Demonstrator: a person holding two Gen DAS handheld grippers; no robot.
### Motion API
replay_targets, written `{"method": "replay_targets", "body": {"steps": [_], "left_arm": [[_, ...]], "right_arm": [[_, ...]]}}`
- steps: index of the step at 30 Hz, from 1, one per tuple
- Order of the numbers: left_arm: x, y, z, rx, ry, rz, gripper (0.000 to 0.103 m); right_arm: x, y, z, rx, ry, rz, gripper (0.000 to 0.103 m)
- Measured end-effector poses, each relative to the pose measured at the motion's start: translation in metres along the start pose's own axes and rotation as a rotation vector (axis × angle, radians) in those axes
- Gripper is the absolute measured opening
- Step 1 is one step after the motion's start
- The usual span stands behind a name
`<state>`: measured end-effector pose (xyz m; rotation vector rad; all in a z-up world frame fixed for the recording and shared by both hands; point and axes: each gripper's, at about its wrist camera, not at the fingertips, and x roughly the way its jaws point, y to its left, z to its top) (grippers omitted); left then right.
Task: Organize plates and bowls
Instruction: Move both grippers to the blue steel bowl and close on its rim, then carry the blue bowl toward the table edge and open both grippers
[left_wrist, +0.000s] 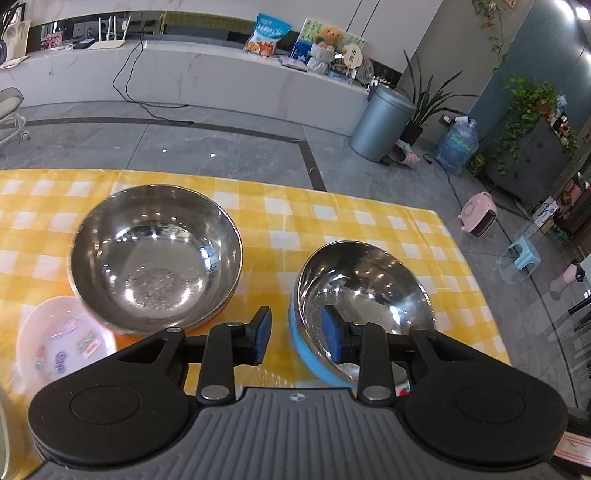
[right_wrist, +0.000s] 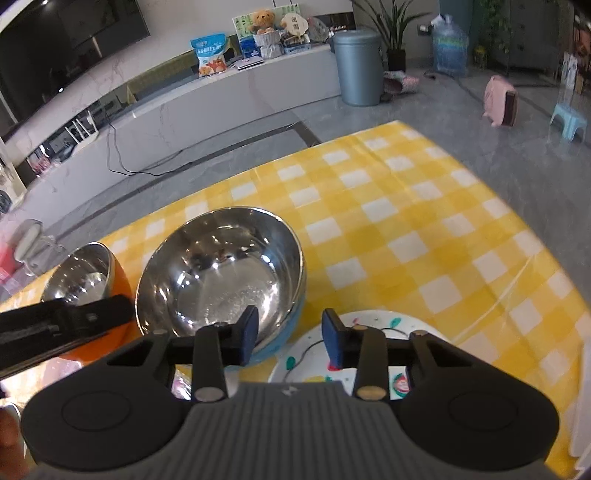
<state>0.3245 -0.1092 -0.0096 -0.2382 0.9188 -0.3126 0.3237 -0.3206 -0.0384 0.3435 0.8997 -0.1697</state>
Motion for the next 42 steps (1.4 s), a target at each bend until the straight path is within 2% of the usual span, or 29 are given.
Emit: {"method": "replay_targets", "body": {"steps": [1, 5, 8, 14, 18, 25, 31, 37, 42], "left_arm": [[0.003, -0.001, 0.0, 0.005, 0.001, 0.002, 0.036], [0.014, -0.003, -0.001, 0.026, 0.024, 0.025, 0.021], [0.016, -0.006, -0.001, 0.049, 0.022, 0.023, 0.013], [0.011, -0.014, 0.001, 0.075, 0.004, 0.038, 0.011], [-0.007, -0.017, 0.0, 0.089, -0.018, 0.048, 0.011], [-0.05, -0.008, -0.009, 0.019, -0.018, 0.104, 0.01], [-0.099, 0.005, -0.027, -0.046, -0.036, 0.153, 0.01], [-0.145, 0.028, -0.048, -0.158, -0.05, 0.171, 0.011], [-0.179, 0.056, -0.071, -0.271, -0.043, 0.165, 0.011]], "right_arm": [[0.002, -0.001, 0.001, 0.01, 0.006, 0.007, 0.034], [0.008, -0.005, 0.003, 0.047, 0.022, 0.049, 0.024], [0.009, -0.006, 0.003, 0.056, 0.019, 0.059, 0.023], [0.008, -0.007, 0.002, 0.066, 0.015, 0.049, 0.018], [-0.001, -0.008, 0.003, 0.08, 0.011, 0.064, 0.015], [-0.03, 0.001, -0.003, 0.072, 0.033, 0.127, 0.014], [-0.065, 0.022, -0.027, 0.016, 0.076, 0.183, 0.013], [-0.098, 0.038, -0.053, -0.011, 0.131, 0.264, 0.014], [-0.13, 0.052, -0.077, -0.04, 0.144, 0.329, 0.014]]}}
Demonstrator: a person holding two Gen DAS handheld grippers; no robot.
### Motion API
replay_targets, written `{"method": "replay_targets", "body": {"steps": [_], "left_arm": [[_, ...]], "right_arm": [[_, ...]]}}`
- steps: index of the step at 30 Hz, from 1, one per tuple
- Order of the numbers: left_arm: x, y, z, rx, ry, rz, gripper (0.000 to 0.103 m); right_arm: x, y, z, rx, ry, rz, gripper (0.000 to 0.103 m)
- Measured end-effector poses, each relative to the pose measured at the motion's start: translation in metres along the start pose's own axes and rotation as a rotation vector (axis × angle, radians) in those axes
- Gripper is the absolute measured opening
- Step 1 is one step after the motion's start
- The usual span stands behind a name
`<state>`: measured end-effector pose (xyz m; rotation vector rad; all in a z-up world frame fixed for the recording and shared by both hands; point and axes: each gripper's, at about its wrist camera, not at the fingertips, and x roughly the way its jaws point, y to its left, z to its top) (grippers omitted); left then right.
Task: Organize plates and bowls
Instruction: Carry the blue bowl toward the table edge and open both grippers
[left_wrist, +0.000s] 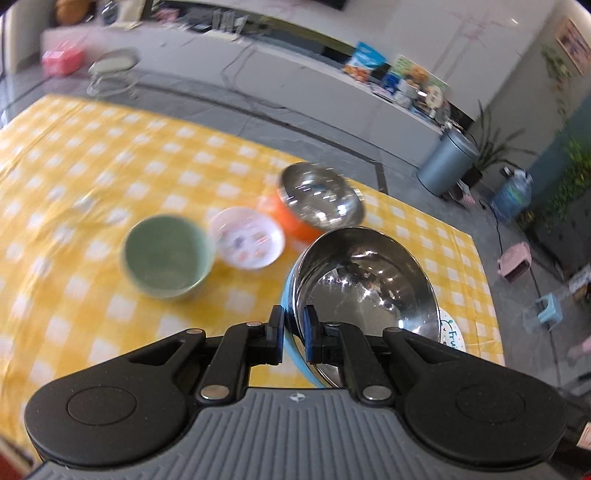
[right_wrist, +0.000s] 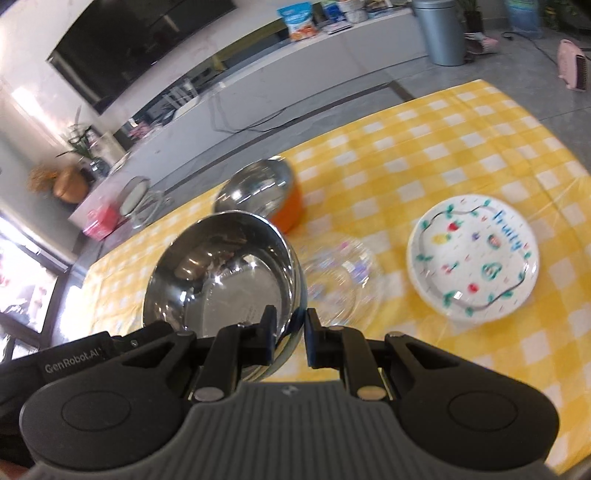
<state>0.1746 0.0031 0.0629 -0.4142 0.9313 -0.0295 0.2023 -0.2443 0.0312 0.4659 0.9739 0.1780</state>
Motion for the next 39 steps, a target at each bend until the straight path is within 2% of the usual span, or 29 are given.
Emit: {"method": "replay_targets", "body": {"steps": [3, 8, 15, 21, 27, 36, 39], "left_arm": [[-0.015, 0.023, -0.008, -0.055, -0.005, 0.01, 0.011], [-0.028, 0.058, -0.024, -0.116, 0.004, 0.038, 0.011], [-0.023, 0.102, -0.055, -0.187, 0.067, 0.035, 0.011], [-0.009, 0.114, -0.071, -0.187, 0.102, 0.031, 0.011], [0.0, 0.117, -0.08, -0.167, 0.134, 0.034, 0.011], [0.005, 0.112, -0.082, -0.145, 0.137, 0.051, 0.01], [0.006, 0.11, -0.081, -0.14, 0.14, 0.062, 0.01]], "right_arm": [[-0.005, 0.016, -0.022, -0.026, 0.026, 0.021, 0.014], [-0.001, 0.031, -0.057, 0.011, 0.111, 0.08, 0.014], [0.005, 0.042, -0.096, -0.002, 0.16, 0.056, 0.014], [0.014, 0.044, -0.106, -0.041, 0.159, 0.003, 0.014], [0.025, 0.035, -0.109, -0.029, 0.189, -0.015, 0.014], [0.031, 0.024, -0.11, -0.006, 0.217, 0.002, 0.013], [0.033, 0.02, -0.109, 0.011, 0.227, 0.019, 0.016]]}}
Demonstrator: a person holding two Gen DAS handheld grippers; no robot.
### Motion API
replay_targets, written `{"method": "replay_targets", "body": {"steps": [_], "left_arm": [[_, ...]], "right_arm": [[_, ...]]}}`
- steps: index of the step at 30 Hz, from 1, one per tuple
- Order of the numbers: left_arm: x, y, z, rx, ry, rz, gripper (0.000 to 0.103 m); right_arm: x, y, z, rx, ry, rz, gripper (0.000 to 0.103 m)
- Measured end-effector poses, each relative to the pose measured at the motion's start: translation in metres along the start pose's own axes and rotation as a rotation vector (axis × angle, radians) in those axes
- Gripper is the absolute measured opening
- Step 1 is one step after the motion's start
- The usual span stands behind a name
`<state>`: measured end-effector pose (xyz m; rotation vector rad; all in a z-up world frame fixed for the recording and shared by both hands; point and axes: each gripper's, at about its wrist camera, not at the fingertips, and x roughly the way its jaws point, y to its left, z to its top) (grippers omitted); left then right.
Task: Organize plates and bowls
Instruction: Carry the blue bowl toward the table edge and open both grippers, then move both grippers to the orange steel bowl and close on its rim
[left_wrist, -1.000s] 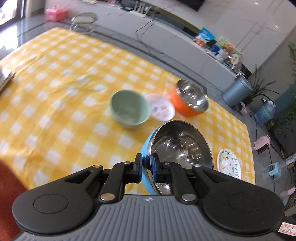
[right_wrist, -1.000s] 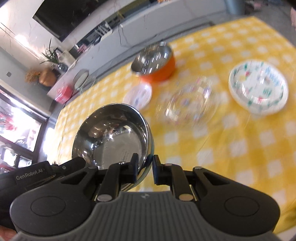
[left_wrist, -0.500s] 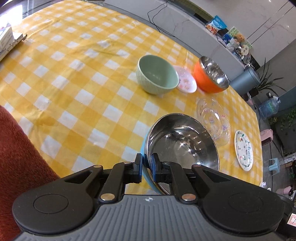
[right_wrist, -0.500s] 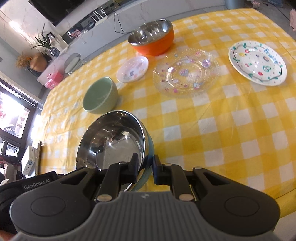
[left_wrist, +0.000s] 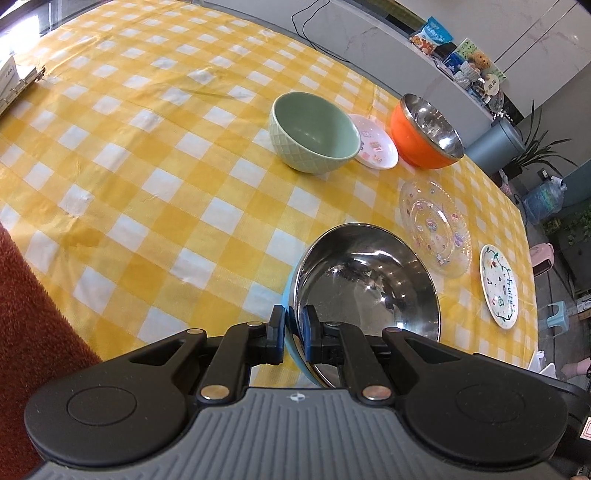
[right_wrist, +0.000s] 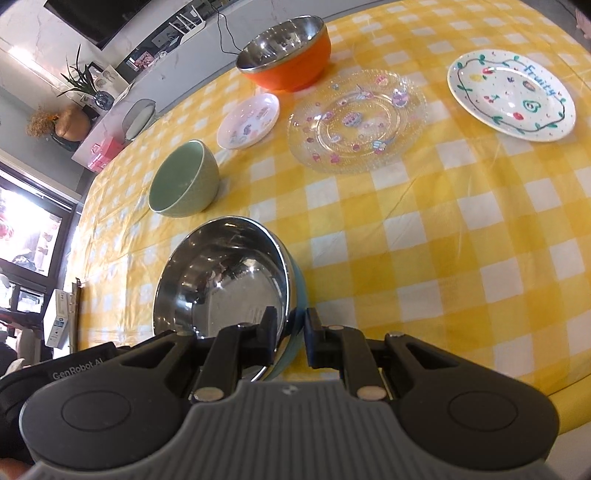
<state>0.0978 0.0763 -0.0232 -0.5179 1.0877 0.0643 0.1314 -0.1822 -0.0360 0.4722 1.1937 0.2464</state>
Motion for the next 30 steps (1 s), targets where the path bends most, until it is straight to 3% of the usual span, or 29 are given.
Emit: {"method": "replay_targets", "body": {"steps": [6, 7, 9, 15, 24, 30], "left_arm": [[0.0, -0.001, 0.001, -0.01, -0.002, 0.003, 0.011], [-0.001, -0.001, 0.002, -0.008, -0.003, 0.003, 0.011], [-0.004, -0.001, 0.002, 0.004, -0.005, 0.001, 0.024], [-0.018, -0.005, 0.005, 0.038, -0.047, 0.004, 0.041], [-0.04, -0.017, 0.024, 0.099, -0.107, -0.014, 0.042], [-0.046, -0.04, 0.043, 0.159, -0.134, -0.033, 0.045]], "right_arm": [[0.001, 0.0, 0.0, -0.004, 0.005, 0.012, 0.019], [0.002, 0.0, 0.0, -0.004, 0.009, 0.013, 0.028], [0.001, 0.0, 0.0, 0.006, 0.019, 0.028, 0.04], [-0.006, 0.005, 0.0, -0.019, -0.005, 0.014, 0.052], [-0.031, 0.019, 0.009, -0.108, -0.106, -0.051, 0.066], [-0.046, 0.024, 0.034, -0.136, -0.159, -0.073, 0.07]]}}
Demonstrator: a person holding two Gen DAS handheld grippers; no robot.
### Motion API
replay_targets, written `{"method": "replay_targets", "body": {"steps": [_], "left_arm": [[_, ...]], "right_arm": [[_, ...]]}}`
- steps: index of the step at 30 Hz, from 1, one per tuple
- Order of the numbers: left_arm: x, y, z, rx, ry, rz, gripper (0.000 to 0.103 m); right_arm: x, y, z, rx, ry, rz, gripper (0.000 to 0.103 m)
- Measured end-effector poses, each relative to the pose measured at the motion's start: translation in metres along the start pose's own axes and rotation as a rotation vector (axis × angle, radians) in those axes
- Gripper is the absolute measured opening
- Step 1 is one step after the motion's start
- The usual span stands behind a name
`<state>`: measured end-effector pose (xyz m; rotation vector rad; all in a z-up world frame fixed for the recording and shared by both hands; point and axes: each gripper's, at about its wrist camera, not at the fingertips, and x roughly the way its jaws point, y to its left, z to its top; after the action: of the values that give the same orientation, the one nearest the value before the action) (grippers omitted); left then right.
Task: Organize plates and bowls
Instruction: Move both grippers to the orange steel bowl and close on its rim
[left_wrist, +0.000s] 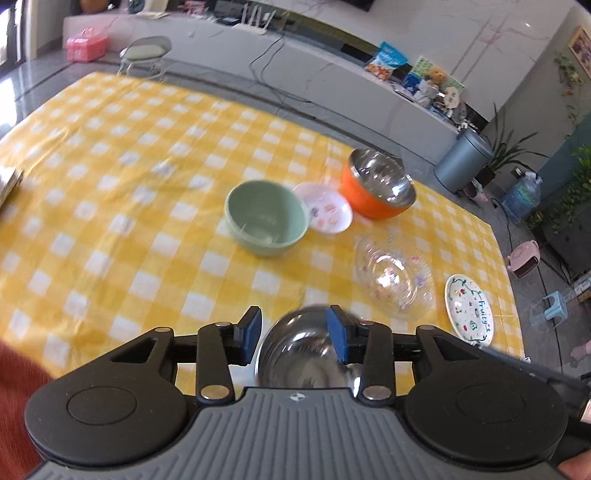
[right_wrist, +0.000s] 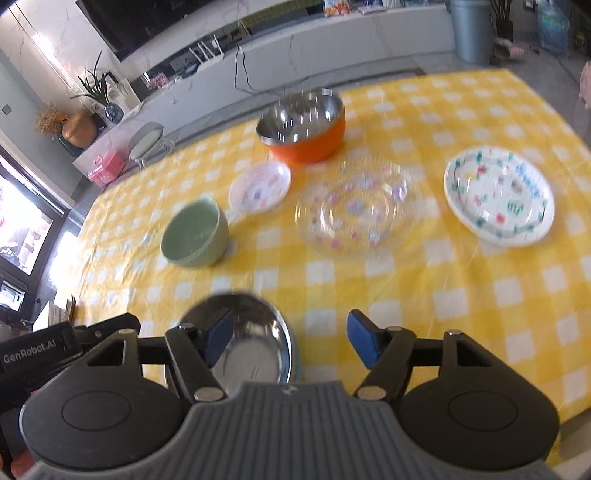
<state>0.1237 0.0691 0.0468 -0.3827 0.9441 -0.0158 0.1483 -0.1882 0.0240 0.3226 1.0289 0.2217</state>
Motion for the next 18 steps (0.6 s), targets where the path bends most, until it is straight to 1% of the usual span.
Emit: {"method": "replay_targets", "body": {"steps": [4, 6, 10, 15, 18], "left_arm": [[0.002, -0.017, 0.018, 0.049, -0.025, -0.008, 0.046], [0.003, -0.026, 0.024, 0.079, -0.044, -0.013, 0.047], [0.012, -0.045, 0.04, 0.159, -0.076, 0.007, 0.049], [0.028, -0.061, 0.059, 0.228, -0.103, 0.009, 0.051], [0.043, -0.066, 0.075, 0.239, -0.107, -0.007, 0.051]], "right_arm": [[-0.009, 0.001, 0.025, -0.013, -0.055, -0.016, 0.071], [-0.013, 0.001, 0.038, -0.018, -0.083, -0.024, 0.072], [-0.013, 0.002, 0.064, -0.024, -0.127, -0.033, 0.075], [-0.002, 0.001, 0.09, -0.033, -0.166, -0.042, 0.077], [0.012, -0.004, 0.105, -0.03, -0.166, -0.053, 0.077]]}}
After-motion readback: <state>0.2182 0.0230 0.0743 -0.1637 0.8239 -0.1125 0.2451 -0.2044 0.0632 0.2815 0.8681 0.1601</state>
